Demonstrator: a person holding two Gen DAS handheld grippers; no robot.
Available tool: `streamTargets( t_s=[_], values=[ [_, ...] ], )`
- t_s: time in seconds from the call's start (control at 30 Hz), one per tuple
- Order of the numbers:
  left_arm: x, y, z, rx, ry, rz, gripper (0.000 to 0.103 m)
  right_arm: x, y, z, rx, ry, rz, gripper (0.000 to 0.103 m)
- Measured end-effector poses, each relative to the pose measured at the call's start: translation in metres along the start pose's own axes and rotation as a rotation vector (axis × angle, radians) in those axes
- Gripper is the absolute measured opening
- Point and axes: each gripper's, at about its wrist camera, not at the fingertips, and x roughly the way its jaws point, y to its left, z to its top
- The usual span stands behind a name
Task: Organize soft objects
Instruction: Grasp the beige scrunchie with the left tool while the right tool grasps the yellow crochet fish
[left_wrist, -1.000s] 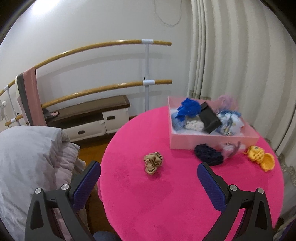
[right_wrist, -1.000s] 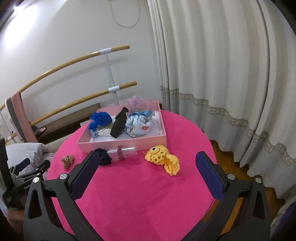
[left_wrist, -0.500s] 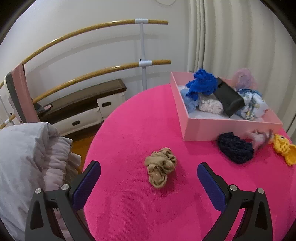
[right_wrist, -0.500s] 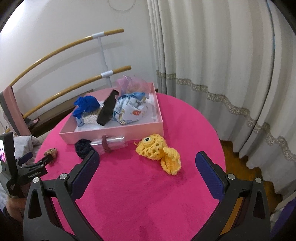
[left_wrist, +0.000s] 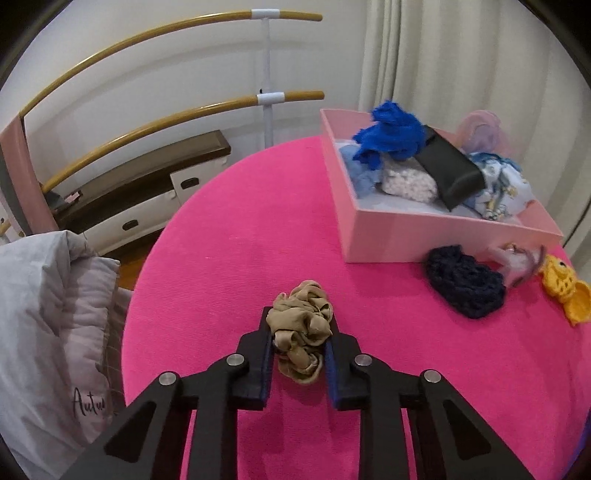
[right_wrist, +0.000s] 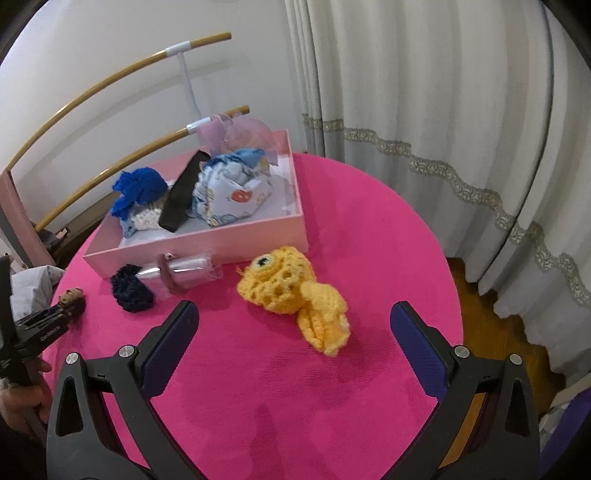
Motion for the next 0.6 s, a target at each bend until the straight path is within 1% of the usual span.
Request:
streamTargets(
  t_s=[0.2,0.4,0.47,0.5,0.53,0.57,0.6],
  values=[
    [-0.025,-0.029,-0.015,0.026,-0.031,-0.036,0.019,0.025,-0.011,0.003,-0.008,0.057,0.001,0.103],
    [-0.029,-0.046,-0.021,0.048,-0.031,-0.054,0.020,0.053,-0.003,0.009,-0.054,0.105,0.005,0.103],
    [-0.026,-0.047,-0.024,0.045,-0.024,-0.052,0.020,0.062,0.000,0.008,-0.063,0.125,0.018,0.090],
    [-0.026,-0.046,-0.025,0.044,-0.020,-0.050,0.020,0.062,0.002,0.008,-0.073,0.119,0.010,0.086],
    [-0.021,-0.046,-0.026,0.043,-0.013,-0.047,0.020,0.062,0.004,0.008,-0.083,0.116,0.008,0.075],
    [-0.018,-0.045,-0.028,0.041,-0.003,-0.046,0.020,0.061,0.006,0.009,-0.088,0.113,0.011,0.068],
    [-0.019,-0.045,-0.028,0.038,-0.013,-0.046,0.020,0.060,0.007,0.009,-0.092,0.111,0.014,0.051]
  ],
)
